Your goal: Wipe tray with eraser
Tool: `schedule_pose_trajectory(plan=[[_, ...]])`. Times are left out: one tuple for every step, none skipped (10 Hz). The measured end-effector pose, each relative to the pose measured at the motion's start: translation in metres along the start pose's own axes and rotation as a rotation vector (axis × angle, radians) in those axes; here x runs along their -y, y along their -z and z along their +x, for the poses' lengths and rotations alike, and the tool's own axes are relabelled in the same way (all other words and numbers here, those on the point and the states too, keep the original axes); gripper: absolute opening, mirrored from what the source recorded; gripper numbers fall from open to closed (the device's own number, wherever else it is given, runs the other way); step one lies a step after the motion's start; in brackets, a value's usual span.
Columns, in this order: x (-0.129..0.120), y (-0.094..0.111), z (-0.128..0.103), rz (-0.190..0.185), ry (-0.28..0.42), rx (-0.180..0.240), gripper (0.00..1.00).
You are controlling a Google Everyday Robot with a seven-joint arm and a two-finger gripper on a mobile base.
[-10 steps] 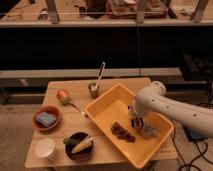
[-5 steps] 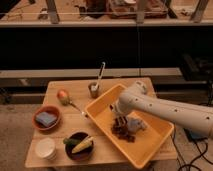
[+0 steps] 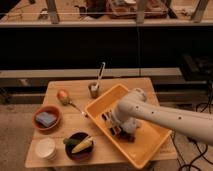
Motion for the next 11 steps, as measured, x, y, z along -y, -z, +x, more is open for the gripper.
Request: schedule_pose_trajectory(plan=[[-0.001,0.006,-0.017,0.009,-0.008,0.007,0.01],[-0.006,0.011,-0.029,0.009,-0.021,0.012,0.01],[-0.012,0.017,-0.039,0.005,-0.038,0.016,0.01],[-0.02,0.025,-0.05,-0.005,-0.057,0.02,0.01],[-0.03,0.037,-0.065,-0.023,-0.083,0.027,0.01],[-0.032,0.04,-0.069,-0.029,-0.089,0.031,0.01],[-0.035,0.047,-0.078,-0.042,-0.1,0.043,0.01],[-0.041,0.052,-0.088,-0.056,-0.12,0.056,0.01],[-0.049,0.057,-0.098,-0.071,-0.146,0.066,0.01],[-0.058,0.061,-0.106,-0.088,-0.172,0.076,0.01],[-0.07,0.064,-0.112,-0.11,-0.199,0.089,0.01]])
